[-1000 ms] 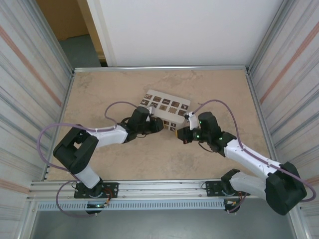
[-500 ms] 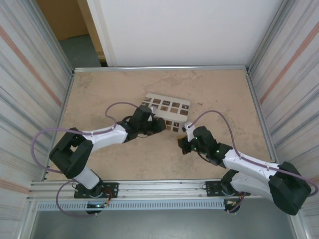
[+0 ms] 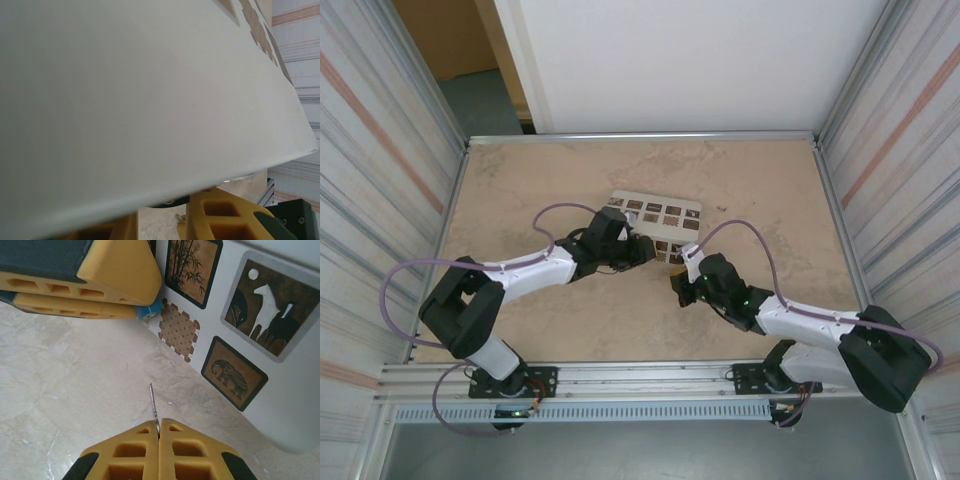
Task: Unlock a padlock with a key
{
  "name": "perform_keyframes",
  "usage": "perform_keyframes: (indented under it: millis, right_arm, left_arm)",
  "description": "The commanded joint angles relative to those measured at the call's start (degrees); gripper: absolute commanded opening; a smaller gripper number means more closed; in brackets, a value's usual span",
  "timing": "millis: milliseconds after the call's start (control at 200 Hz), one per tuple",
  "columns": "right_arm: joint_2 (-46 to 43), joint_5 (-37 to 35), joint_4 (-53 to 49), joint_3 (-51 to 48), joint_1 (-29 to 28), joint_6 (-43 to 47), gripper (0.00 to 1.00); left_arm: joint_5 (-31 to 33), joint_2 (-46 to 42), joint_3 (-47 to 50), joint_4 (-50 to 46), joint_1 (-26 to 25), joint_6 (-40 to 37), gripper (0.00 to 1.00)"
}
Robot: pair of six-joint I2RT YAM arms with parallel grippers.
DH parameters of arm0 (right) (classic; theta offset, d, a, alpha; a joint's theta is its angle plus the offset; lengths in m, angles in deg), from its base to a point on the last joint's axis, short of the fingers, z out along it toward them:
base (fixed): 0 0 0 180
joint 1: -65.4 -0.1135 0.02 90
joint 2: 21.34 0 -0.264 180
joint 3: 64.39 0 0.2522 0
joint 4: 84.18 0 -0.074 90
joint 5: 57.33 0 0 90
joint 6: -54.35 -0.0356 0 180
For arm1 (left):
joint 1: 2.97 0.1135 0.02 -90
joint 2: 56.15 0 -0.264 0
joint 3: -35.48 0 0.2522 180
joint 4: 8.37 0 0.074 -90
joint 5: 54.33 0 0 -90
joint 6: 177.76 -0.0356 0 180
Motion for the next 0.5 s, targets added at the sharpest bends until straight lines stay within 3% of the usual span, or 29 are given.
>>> perform_keyframes:
  millis: [0, 496]
  right_arm:
    - [1.42, -0.98, 3.60, 1.32, -0.43, 2.82, 0.00]
    - [5.11, -1.15, 8.66, 2.28, -0.25, 5.55, 0.00]
  left_arm:
    - [-2.14, -1.56, -2.96, 0.89, -0.32, 0.74, 0.06]
    - [-3.17, -2.26, -3.69, -1.11, 0.02, 0.10, 0.07]
